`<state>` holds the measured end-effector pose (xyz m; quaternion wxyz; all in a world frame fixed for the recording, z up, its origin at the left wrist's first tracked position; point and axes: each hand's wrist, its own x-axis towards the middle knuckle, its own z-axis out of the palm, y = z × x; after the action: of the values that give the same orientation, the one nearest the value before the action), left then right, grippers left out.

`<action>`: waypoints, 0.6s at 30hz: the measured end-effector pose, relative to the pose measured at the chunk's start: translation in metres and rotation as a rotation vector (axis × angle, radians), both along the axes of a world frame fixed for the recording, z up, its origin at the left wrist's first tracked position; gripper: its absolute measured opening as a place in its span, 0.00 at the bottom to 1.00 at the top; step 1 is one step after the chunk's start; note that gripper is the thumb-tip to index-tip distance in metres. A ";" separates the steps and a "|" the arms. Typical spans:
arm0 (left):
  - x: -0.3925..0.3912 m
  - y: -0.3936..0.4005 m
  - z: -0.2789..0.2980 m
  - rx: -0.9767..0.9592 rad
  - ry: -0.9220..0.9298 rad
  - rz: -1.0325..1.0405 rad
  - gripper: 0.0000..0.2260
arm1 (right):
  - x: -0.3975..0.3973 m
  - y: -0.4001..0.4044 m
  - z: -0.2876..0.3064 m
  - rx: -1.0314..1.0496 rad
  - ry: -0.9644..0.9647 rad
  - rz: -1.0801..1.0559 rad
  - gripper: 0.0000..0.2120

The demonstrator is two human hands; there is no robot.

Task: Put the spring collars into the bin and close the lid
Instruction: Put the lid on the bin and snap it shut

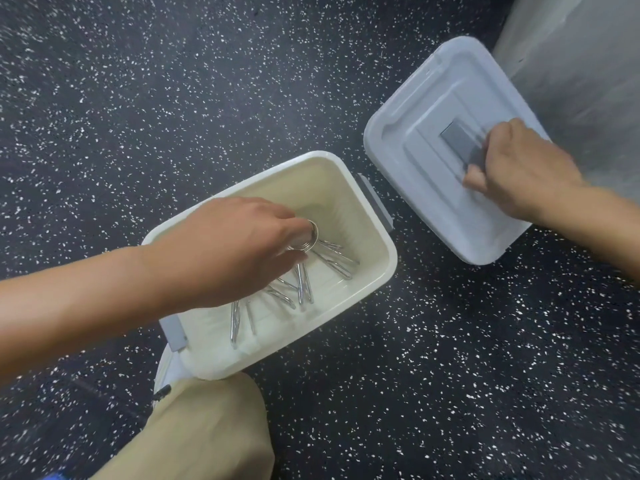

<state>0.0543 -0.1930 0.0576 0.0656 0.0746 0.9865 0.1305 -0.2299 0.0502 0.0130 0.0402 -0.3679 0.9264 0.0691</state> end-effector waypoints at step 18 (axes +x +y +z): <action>0.004 -0.018 0.056 -0.065 0.210 0.349 0.25 | 0.110 -0.063 0.079 0.102 -0.043 0.531 0.15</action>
<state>0.0585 -0.2109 0.1137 -0.0591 -0.0862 0.9895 0.0996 -0.1204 -0.0125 0.0917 0.0587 -0.5967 0.7918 0.1159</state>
